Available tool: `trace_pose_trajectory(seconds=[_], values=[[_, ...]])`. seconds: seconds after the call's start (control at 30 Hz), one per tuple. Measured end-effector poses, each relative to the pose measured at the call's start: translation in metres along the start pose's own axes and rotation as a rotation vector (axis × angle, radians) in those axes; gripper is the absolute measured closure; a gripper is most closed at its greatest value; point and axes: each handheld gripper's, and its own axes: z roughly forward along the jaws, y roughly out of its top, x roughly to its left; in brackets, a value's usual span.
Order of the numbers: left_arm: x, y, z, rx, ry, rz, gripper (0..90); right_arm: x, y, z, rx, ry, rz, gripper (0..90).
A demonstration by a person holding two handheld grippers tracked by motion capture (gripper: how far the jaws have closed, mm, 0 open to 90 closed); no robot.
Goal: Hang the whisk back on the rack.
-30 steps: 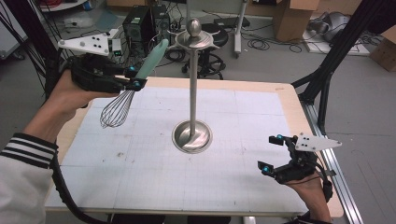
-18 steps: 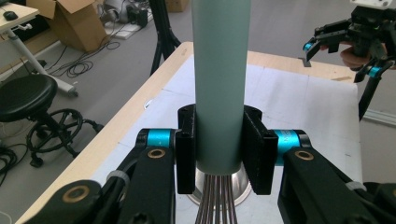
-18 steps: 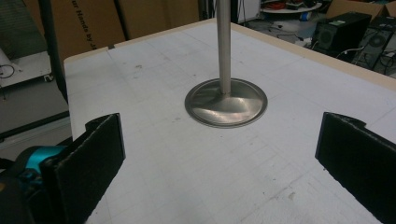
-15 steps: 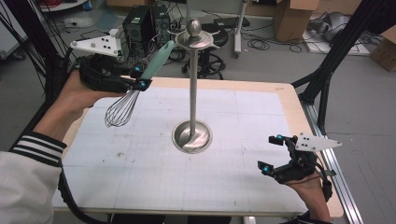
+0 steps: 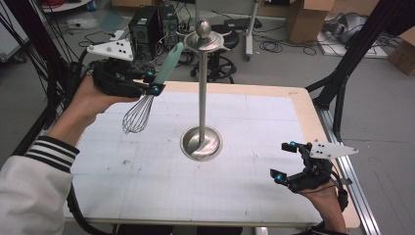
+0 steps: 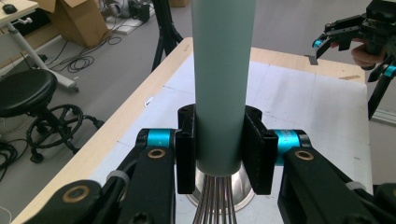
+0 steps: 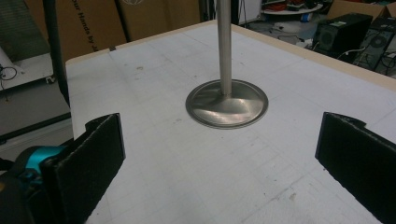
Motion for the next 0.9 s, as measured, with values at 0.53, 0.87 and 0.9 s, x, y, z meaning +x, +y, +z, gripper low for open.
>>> trace_pose_trajectory(seconds=[0.53,0.87,0.9], values=[[0.002,0.003,0.025,0.010,-0.004,-0.010,69.2,-0.001,-0.001,0.000,-0.013,0.006,0.007,0.1],[0.003,0.004,0.037,0.002,-0.009,-0.014,69.2,-0.003,-0.003,0.001,-0.018,0.013,0.014,0.1],[0.003,0.004,0.039,-0.001,-0.009,-0.017,69.2,-0.003,-0.003,0.001,-0.017,0.015,0.013,0.1]])
